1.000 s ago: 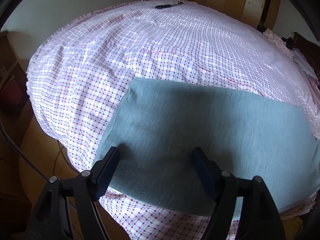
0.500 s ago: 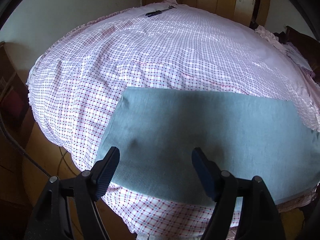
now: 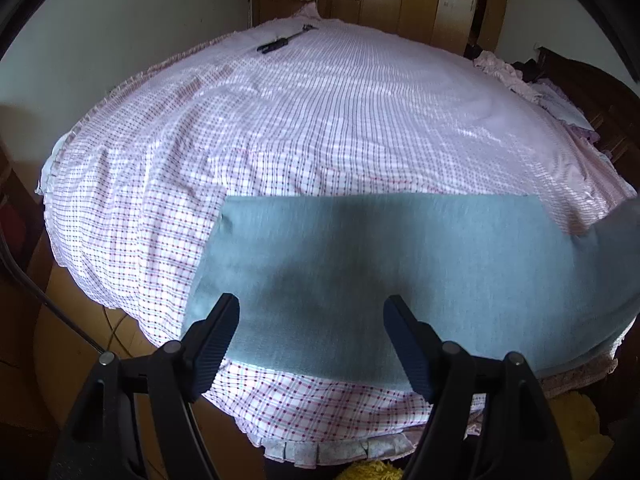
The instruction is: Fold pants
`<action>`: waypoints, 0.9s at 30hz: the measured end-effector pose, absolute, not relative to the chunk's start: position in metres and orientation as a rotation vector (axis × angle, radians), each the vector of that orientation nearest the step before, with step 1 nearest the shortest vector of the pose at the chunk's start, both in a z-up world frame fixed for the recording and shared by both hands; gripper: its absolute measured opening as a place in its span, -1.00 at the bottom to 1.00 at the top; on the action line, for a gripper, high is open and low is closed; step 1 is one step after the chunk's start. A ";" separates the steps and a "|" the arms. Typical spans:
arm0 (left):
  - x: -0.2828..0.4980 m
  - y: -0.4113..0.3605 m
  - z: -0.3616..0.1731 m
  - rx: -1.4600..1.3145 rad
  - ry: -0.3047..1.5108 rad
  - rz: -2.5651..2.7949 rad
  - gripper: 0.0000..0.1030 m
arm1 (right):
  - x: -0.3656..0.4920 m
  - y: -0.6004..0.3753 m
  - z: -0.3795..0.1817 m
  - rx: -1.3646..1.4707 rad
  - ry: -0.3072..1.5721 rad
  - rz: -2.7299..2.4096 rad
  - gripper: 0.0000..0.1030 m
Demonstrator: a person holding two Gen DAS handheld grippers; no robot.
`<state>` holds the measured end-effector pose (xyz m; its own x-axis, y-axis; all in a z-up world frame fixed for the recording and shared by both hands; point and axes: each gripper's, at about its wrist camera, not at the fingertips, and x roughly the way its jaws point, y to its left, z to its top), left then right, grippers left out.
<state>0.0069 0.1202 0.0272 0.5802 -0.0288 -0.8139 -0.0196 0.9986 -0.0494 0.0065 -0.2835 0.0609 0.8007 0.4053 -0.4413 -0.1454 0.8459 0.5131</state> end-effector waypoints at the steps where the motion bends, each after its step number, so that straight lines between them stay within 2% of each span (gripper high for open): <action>1: 0.006 0.122 0.030 -0.057 0.946 -0.006 0.52 | 0.011 -0.273 0.063 0.465 0.576 0.327 -0.80; 16: -0.012 0.166 0.047 -0.120 0.889 0.048 0.52 | 0.049 -0.107 0.066 0.236 0.679 0.558 -0.80; 27: -0.035 0.210 0.041 -0.195 0.880 0.129 0.52 | 0.076 0.012 0.005 0.138 0.840 0.722 -0.80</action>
